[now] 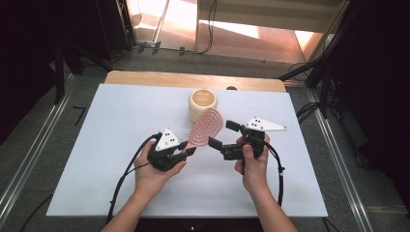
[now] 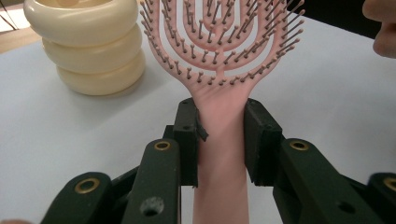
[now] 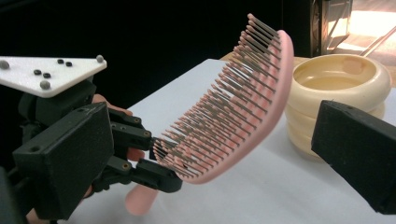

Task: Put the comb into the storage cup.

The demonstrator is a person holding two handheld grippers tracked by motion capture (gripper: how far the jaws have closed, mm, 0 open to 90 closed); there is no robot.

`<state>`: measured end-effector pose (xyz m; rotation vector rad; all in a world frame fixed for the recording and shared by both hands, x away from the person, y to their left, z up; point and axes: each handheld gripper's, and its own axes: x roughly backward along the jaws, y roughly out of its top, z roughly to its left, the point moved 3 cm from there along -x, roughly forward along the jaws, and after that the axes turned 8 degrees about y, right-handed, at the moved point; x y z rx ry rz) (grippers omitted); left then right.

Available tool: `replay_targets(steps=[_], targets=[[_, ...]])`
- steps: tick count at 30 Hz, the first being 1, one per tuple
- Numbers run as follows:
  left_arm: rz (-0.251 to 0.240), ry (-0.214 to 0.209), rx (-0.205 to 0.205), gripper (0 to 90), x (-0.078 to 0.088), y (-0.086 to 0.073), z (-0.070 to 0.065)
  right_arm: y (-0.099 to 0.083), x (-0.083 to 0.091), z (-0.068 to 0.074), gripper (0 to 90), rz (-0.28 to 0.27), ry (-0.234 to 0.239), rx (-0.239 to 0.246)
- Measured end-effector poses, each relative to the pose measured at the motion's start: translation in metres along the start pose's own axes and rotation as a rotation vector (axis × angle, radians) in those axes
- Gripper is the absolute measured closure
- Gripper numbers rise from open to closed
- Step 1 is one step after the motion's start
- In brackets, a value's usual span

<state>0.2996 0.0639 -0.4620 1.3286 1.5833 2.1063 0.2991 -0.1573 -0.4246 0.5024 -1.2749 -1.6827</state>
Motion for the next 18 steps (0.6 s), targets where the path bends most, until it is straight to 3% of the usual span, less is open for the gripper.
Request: replay_targets(steps=[18], targets=[[-0.038, 0.006, -0.033, 70.8, -0.004, 0.0, -0.016, -0.003, -0.01, 0.002, 0.0, -0.029, 0.003, -0.1]])
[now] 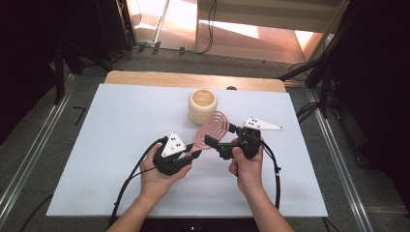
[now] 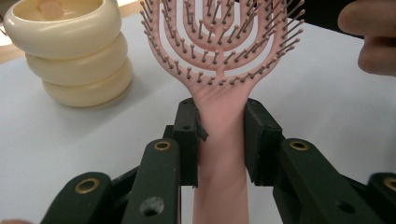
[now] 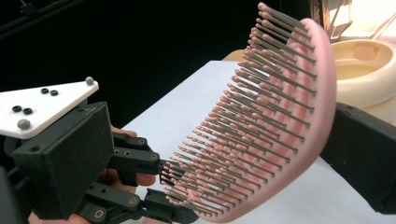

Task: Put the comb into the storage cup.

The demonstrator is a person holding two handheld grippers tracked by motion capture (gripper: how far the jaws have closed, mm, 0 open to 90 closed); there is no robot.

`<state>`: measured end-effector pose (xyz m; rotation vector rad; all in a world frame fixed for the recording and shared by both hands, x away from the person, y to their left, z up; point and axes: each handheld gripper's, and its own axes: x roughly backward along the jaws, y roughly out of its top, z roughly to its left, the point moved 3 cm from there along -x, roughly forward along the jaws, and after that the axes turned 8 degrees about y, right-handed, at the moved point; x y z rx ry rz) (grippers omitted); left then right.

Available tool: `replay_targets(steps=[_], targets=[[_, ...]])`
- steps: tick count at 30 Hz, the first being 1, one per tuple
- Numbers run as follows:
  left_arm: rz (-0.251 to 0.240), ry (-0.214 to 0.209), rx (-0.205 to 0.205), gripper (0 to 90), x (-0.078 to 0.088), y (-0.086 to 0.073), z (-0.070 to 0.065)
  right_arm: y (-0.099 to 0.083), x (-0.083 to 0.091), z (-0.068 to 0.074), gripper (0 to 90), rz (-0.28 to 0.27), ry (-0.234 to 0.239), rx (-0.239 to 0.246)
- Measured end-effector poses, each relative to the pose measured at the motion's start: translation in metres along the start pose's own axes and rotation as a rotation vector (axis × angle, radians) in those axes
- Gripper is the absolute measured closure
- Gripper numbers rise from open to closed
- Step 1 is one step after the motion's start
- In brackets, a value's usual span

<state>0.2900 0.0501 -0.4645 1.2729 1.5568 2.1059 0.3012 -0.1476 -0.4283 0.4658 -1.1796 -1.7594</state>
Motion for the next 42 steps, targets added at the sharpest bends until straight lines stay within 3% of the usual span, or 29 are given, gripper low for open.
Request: replay_targets(steps=[11, 19, 24, 32, 42], targets=[[-0.012, 0.009, -0.007, 70.8, 0.001, 0.0, -0.003, -0.005, -0.007, -0.002, 0.0, 0.008, -0.006, -0.046], [-0.012, 0.015, -0.011, 70.8, 0.001, 0.0, -0.004, -0.008, -0.011, 0.0, 13.9, 0.005, -0.031, -0.094], [-0.012, 0.02, -0.021, 70.8, -0.001, 0.0, -0.006, -0.01, -0.012, -0.006, 21.9, -0.004, -0.044, -0.176], [-0.009, 0.024, -0.035, 70.8, -0.002, -0.001, -0.008, -0.011, -0.006, -0.01, 36.4, -0.062, -0.041, -0.206], [-0.004, 0.03, -0.058, 70.8, -0.004, -0.002, -0.013, -0.013, -0.007, -0.011, 44.4, -0.066, -0.03, -0.229]])
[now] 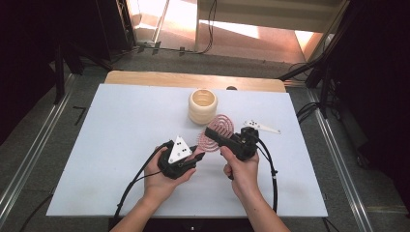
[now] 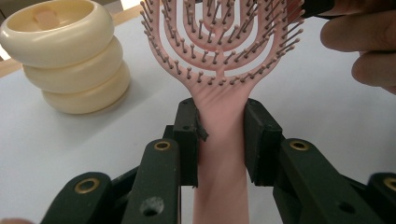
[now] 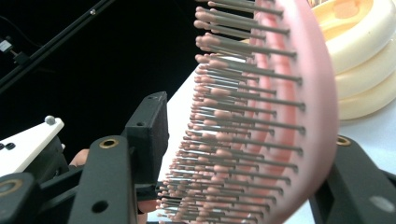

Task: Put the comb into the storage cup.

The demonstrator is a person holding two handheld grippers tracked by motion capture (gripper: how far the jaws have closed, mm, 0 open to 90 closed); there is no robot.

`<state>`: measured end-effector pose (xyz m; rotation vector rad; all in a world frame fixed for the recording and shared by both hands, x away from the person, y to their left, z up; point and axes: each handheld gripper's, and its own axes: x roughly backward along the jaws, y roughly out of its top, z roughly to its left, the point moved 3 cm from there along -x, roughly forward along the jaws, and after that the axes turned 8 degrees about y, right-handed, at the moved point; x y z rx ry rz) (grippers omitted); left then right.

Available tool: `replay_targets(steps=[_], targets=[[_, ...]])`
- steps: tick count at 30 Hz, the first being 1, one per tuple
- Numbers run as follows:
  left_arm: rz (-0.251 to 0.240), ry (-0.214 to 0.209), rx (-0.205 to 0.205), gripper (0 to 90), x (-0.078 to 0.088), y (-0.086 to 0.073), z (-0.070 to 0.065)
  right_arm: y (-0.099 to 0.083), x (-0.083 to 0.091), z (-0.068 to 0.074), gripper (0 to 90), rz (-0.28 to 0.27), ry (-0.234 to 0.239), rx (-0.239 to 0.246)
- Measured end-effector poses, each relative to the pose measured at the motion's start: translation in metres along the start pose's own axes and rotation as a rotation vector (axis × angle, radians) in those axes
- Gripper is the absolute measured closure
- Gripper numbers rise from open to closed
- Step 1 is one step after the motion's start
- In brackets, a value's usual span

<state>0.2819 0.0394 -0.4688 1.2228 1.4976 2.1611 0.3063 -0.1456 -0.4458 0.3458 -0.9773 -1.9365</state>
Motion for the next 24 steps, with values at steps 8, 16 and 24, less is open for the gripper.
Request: replay_targets(steps=[8, 16, 24], targets=[[-0.005, 0.019, -0.012, 70.8, 0.0005, -0.0002, -0.0001, -0.0006, 0.0005, -0.0031, 56.9, -0.001, 0.02, -0.034], [0.001, 0.041, -0.029, 70.7, -0.001, -0.001, -0.0025, -0.0003, 0.0025, -0.0061, 60.4, -0.008, 0.062, -0.081], [0.0, -0.002, 0.012, 64.6, -0.0026, -0.002, -0.0004, -0.0018, 0.0032, -0.0007, 62.3, 0.002, 0.047, 0.004]])
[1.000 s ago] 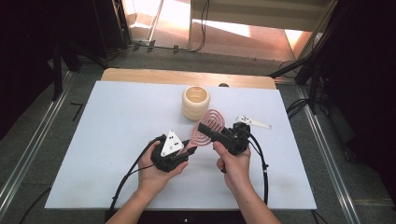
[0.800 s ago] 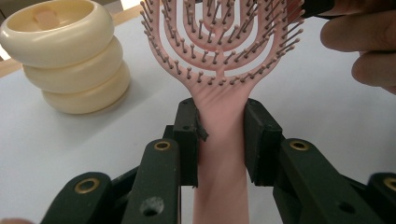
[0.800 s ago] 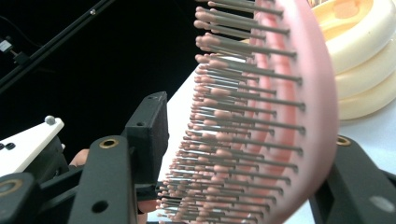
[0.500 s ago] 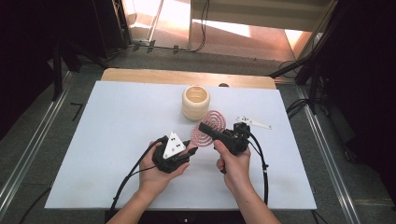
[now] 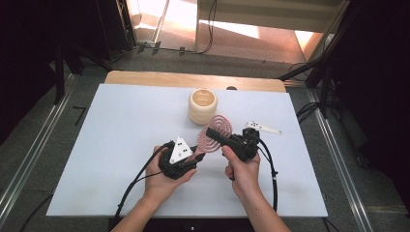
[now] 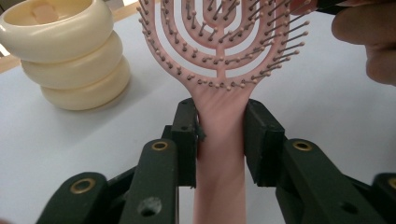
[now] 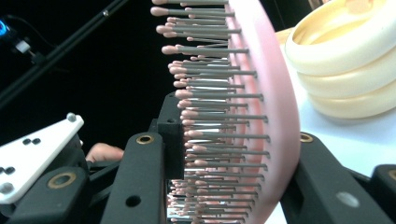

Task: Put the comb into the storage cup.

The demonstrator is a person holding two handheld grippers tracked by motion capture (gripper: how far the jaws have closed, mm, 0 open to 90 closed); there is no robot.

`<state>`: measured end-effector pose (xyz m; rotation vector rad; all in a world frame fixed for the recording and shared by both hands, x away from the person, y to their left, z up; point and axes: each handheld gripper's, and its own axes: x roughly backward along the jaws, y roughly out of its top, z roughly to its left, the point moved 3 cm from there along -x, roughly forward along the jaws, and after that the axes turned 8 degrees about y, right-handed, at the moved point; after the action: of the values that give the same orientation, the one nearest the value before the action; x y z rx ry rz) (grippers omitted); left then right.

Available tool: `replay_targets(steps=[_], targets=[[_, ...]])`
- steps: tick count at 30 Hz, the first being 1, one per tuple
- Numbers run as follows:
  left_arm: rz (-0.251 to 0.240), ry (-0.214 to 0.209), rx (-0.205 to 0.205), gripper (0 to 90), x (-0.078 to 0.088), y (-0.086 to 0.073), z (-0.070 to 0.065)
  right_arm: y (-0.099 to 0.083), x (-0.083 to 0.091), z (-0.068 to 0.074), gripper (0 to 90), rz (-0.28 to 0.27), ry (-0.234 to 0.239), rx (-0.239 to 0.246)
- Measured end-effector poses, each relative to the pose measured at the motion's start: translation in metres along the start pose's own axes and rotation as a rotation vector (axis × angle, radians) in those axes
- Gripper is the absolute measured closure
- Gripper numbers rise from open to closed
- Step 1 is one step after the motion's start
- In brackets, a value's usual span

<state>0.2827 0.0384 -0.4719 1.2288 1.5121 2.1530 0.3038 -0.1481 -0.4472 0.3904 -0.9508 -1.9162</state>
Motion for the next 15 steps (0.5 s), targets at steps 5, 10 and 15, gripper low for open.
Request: replay_targets(steps=[5, 10, 15], targets=[[-0.028, -0.032, 0.044, 45.3, 0.003, 0.002, 0.005, -0.001, 0.0, 0.002, 62.4, 0.006, -0.002, 0.045], [-0.077, -0.05, 0.079, 24.0, 0.008, 0.004, 0.009, 0.0, 0.002, 0.003, 62.3, 0.004, -0.011, 0.064], [-0.106, -0.097, 0.117, 0.0, 0.012, 0.002, 0.015, 0.001, 0.005, 0.004, 62.3, -0.005, -0.009, 0.079]])
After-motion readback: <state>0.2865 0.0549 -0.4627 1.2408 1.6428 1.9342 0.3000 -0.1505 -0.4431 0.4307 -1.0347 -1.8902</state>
